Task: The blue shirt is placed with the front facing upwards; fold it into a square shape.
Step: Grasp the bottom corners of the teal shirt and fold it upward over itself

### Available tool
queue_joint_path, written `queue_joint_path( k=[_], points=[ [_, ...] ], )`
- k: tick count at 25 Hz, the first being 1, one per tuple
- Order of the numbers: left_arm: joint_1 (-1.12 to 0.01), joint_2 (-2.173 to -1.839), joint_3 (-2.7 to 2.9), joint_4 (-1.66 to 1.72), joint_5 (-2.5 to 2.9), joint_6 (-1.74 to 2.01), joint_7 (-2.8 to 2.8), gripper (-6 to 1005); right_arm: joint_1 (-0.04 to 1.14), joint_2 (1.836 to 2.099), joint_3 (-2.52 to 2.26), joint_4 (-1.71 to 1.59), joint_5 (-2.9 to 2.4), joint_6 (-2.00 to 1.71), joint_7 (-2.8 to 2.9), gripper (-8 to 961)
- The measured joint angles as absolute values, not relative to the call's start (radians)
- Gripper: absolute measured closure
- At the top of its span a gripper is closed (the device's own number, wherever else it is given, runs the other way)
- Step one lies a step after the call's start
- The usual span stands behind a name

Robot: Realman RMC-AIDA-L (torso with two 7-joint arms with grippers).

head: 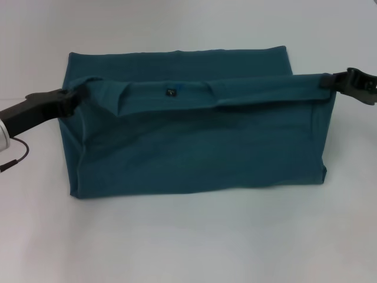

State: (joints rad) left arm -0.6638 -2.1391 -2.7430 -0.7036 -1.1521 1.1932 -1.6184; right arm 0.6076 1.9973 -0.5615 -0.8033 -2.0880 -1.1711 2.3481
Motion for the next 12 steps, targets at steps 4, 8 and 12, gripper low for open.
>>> queue_joint_path(
  k=[4, 8, 12],
  points=[
    [-0.665, -2.14, -2.741, -0.694, -1.164, 1.177, -1.615, 959, 0.625, 1.995, -0.618, -0.78, -2.088, -1.113, 2.341, 909],
    [-0.661, -2.144, -2.741, -0.692, -1.166, 1.168, -1.613, 959, 0.647, 1.994, -0.646, -0.733, -2.088, -1.073, 2.319, 908],
    [-0.658, -2.151, -2.741, -0.69, -1.17, 1.155, -1.612, 959, 0.651, 2.007, -0.647, -0.725, -2.088, -1.045, 2.29, 908]
  ],
)
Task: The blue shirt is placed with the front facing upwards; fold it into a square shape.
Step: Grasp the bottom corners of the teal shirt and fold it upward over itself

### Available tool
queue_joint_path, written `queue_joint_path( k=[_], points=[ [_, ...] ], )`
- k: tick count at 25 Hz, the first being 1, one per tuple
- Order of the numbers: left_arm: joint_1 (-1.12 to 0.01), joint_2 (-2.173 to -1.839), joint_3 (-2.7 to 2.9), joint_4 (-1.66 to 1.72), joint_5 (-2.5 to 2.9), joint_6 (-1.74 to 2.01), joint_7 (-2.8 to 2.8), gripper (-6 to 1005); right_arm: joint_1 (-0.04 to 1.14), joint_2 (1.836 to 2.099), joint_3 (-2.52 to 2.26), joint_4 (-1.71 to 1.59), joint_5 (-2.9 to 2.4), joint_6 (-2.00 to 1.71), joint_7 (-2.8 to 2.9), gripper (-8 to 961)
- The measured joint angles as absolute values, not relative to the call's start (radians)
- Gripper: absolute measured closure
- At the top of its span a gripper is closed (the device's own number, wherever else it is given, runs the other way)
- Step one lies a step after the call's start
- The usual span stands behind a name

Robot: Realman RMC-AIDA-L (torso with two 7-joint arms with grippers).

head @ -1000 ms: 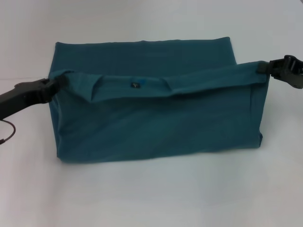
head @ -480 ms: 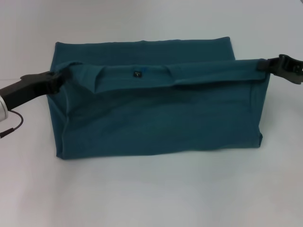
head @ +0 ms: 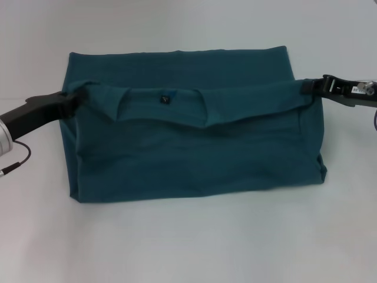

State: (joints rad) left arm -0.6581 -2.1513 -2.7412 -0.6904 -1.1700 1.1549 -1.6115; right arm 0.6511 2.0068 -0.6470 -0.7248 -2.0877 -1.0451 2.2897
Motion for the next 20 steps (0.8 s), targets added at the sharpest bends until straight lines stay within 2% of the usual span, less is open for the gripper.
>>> queue_joint_path(
  k=[20],
  points=[
    [-0.684, -2.162, -2.659, -0.608, -1.174, 0.974, -1.608, 959, 0.663, 2.026, -0.713, -0.635, -2.088, -0.874, 2.192, 909]
  ],
)
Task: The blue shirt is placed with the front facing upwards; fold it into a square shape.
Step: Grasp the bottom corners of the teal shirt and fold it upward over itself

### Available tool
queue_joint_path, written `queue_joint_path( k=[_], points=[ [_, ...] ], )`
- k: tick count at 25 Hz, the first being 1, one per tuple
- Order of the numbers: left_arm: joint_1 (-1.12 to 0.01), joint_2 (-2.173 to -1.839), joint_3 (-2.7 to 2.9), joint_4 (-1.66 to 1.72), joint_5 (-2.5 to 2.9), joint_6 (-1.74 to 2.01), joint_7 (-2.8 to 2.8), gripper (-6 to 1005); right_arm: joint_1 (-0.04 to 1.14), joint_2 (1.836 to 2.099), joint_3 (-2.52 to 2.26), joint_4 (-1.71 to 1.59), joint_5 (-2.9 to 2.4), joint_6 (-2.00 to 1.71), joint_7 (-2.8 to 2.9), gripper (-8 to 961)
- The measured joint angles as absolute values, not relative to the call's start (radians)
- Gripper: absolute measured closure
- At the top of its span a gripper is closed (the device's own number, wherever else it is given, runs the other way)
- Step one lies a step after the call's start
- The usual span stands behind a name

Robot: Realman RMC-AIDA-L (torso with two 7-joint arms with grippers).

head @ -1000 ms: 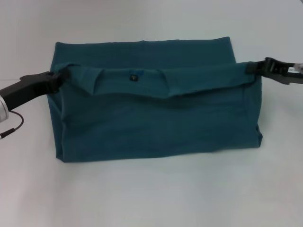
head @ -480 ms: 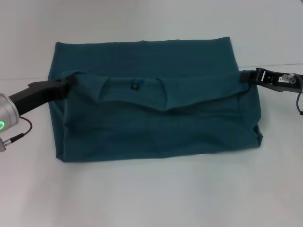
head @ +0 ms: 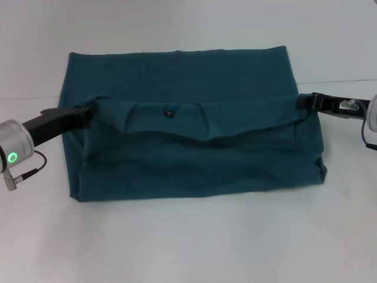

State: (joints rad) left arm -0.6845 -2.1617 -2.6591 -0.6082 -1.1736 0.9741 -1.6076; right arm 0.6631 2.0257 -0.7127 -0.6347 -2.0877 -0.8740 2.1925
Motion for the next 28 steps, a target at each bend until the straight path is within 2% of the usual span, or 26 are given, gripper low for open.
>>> queue_joint_path(
  k=[13, 16, 19, 28],
  points=[
    [-0.691, -2.161, -2.651, -0.586, -1.189, 0.902, -1.604, 950, 0.67, 2.033, -0.762, -0.633, -2.088, -0.81, 2.19, 908],
    [-0.686, -2.161, -2.651, -0.586, -1.2, 0.888, -1.604, 938, 0.67, 2.034, -0.762, -0.634, -2.088, -0.803, 2.19, 859],
    [-0.685, -2.161, -2.651, -0.586, -1.2, 0.886, -1.604, 926, 0.67, 2.035, -0.762, -0.634, -2.088, -0.793, 2.19, 757],
    [-0.684, -2.161, -2.651, -0.585, -1.2, 0.864, -1.604, 618, 0.67, 2.034, -0.759, -0.638, -2.082, -0.759, 2.157, 394]
  ],
)
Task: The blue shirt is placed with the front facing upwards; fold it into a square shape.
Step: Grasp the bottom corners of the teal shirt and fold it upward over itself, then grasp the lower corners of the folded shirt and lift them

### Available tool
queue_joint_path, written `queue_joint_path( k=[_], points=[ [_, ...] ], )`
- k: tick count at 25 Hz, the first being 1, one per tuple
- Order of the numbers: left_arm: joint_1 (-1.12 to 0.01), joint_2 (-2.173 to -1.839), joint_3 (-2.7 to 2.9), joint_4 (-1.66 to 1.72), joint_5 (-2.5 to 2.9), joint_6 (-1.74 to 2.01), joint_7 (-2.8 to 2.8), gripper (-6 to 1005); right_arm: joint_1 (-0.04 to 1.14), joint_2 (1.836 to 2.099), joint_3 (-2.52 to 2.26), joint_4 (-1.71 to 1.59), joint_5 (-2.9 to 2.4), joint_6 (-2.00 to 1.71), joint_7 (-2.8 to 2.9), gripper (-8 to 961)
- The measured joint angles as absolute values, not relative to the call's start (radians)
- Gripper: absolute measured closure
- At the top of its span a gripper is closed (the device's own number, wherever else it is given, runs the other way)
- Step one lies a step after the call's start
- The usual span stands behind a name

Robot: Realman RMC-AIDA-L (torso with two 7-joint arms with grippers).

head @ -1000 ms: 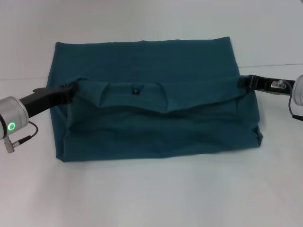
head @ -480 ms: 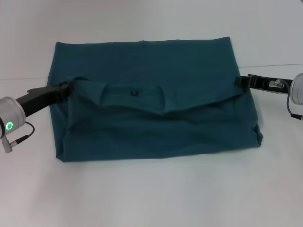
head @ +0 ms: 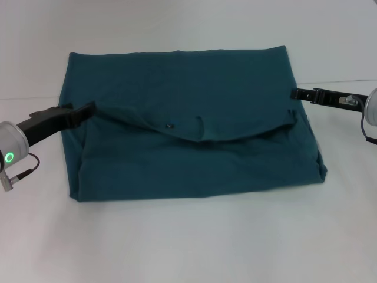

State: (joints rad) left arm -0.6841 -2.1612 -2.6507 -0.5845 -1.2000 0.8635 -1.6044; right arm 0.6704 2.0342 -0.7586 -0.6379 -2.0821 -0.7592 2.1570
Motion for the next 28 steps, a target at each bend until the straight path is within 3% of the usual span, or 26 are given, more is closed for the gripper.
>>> queue_joint_path(
  k=[2, 4, 10, 15, 28],
  points=[
    [-0.683, -2.16, -2.651, -0.584, -1.2, 0.864, -1.604, 544, 0.672, 2.034, -0.756, -0.64, -2.079, -0.753, 2.142, 293],
    [-0.681, -2.16, -2.651, -0.589, -1.2, 0.863, -1.604, 300, 0.675, 2.037, -0.756, -0.642, -2.072, -0.744, 2.125, 192],
    [-0.679, -2.154, -2.651, -0.597, -1.2, 0.873, -1.594, 208, 0.674, 2.046, -0.752, -0.647, -2.001, -0.74, 2.039, 99],
    [-0.652, -2.142, -2.649, -0.628, -1.199, 0.952, -1.594, 131, 0.649, 2.036, -0.752, -0.654, -1.997, -0.774, 2.037, 22],
    [-0.497, -2.116, -2.554, -0.792, -1.188, 1.282, -1.619, 137, 0.463, 2.05, -0.752, -0.856, -1.997, -1.044, 1.951, 31]
  ],
)
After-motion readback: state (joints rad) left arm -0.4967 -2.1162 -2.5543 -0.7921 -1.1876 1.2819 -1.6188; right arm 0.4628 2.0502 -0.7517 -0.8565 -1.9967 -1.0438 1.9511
